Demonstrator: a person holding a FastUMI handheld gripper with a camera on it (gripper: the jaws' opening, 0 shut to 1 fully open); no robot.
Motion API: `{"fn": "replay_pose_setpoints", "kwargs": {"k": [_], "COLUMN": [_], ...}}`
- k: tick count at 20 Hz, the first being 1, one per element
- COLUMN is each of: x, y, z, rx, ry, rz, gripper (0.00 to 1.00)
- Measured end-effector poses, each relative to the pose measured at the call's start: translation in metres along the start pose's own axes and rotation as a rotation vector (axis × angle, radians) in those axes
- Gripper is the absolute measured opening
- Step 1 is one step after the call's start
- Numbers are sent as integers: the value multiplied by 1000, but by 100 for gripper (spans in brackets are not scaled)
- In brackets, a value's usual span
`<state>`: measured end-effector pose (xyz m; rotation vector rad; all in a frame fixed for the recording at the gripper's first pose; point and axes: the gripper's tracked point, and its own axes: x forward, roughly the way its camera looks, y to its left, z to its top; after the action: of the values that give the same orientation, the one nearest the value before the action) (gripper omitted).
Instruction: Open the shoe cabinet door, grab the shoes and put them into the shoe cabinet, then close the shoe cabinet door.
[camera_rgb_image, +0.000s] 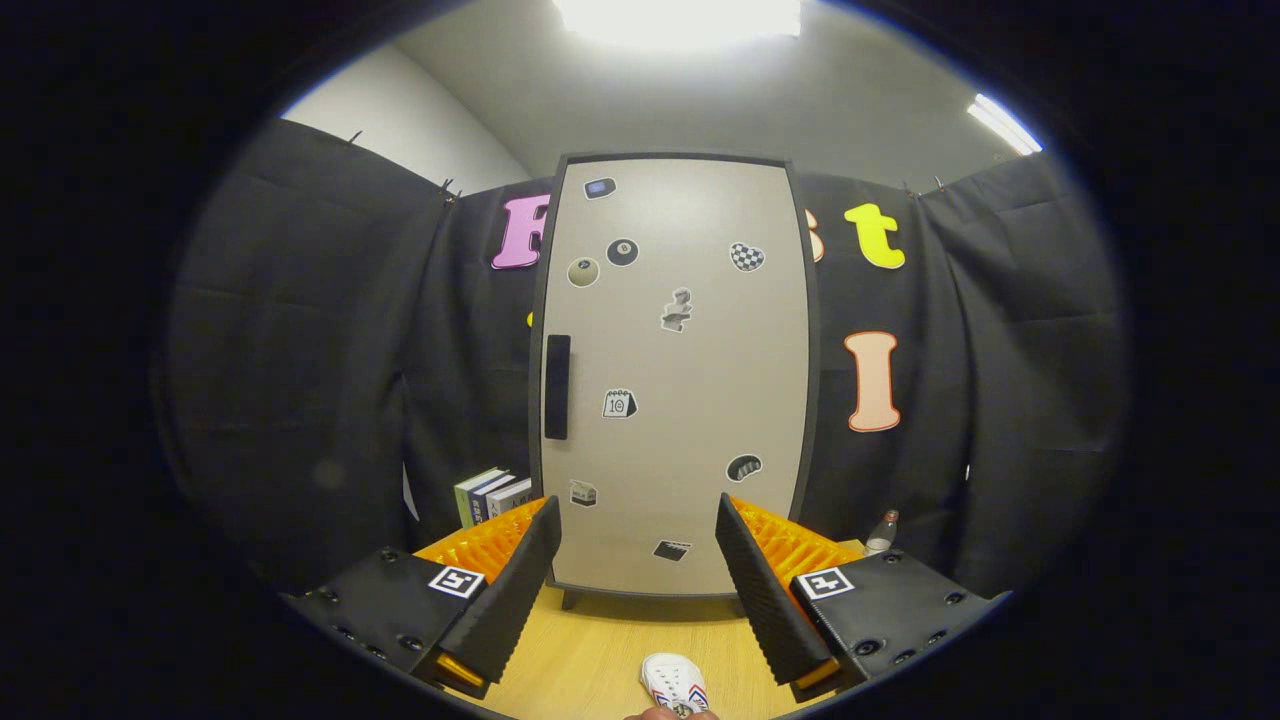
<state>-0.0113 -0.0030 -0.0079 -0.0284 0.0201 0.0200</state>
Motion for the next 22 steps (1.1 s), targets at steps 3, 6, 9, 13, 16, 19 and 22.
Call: {"fn": "replay_pose_setpoints", "kwargs": {"k": [3,6,9,13,16,19,22], "x": [0,1,4,15,28,46,67], "y": [1,3,9,22,30,36,42], "z": [-3,-3,0,11,26,42,55], "rx": [3,1,-16,-28,-39,-35,-32], "ry": [8,19,31,36,37,29,24], "rz": [3,9,19,44,58,61,59], "gripper": [97,97,97,97,97,97,97]}}
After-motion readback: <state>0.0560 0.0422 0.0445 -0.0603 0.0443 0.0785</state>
